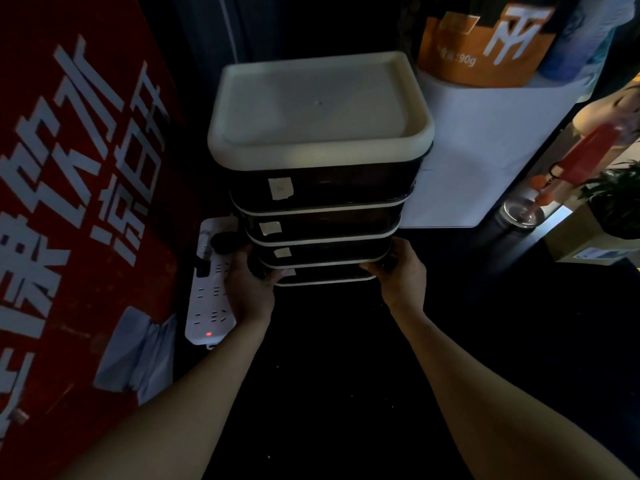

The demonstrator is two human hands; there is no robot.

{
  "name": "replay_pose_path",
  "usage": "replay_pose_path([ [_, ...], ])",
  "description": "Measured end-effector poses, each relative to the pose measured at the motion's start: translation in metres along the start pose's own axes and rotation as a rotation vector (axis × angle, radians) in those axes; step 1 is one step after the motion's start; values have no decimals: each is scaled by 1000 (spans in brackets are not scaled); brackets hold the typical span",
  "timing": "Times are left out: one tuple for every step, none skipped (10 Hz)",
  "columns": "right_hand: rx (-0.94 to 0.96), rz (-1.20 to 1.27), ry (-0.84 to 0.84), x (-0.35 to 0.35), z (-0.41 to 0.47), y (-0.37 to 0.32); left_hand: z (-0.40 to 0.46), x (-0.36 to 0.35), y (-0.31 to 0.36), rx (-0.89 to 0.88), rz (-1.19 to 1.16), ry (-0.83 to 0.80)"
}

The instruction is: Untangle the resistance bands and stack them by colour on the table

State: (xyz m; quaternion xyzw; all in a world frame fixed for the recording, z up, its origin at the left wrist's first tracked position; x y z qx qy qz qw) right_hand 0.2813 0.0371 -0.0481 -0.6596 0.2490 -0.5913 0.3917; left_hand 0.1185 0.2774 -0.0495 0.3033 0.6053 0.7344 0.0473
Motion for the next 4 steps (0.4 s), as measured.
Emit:
replay_pose_path([
  [-16,5,-9,-1,-1,2,2,0,-3,10,0,-15],
  [-24,-16,-55,-3,0,2,1,-2,-8,58,4,-69],
  [-36,-53,-111,-7,-4,5,-4,-2,-9,98,36,-127],
  [-49,-106,-177,-6,-18,7,-23,1,-4,165,6,-200],
])
Point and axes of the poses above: each hand's wrist, its own z-axis towards the middle knuckle, its own x-axis out of the back of the hand, y = z × x, the point moved 9 cm from there along z, towards the middle knuckle, and after that the axes turned 6 degrees about -z, right-handed, at the moved point
